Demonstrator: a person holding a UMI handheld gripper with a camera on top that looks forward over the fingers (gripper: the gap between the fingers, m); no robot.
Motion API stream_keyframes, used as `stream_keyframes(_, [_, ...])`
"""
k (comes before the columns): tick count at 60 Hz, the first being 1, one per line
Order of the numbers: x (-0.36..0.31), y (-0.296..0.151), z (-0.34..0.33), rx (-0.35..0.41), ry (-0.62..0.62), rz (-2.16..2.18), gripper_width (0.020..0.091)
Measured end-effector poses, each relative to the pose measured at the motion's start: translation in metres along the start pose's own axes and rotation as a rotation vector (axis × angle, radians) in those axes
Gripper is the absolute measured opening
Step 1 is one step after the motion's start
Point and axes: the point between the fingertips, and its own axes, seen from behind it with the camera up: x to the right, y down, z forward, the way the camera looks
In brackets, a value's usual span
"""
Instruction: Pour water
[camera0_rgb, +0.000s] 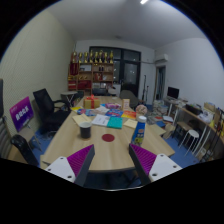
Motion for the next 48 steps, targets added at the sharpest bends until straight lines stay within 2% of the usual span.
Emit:
stream_keyframes(11, [0.084, 0.023, 0.128, 0.039, 0.025, 0.028, 0.0789])
stream_keyframes(19, [0.119, 0.040, 0.208, 0.050, 0.013, 0.056, 0.0789])
stream_keyframes(31, [0.146, 0.046, 0.283, 0.082, 0.006, 0.131, 0.0797])
stream_keyframes(34, [0.143, 0.043, 0.294, 0.106, -0.007, 0.127, 0.0782])
stream_keyframes(38, [0.146, 0.047, 0.308, 0.104, -0.020, 0.094, 0.0758])
stream_keyframes(40, [0.146, 0.052, 0.317, 0.089, -0.019, 0.084, 0.0624])
stream_keyframes(45, [0.146, 0.045, 0.321, 0.142, -0.002, 0.083, 0.0571])
stream_keyframes(48, [0.145, 0.044, 0.325, 0.161, -0.002, 0.075, 0.0567])
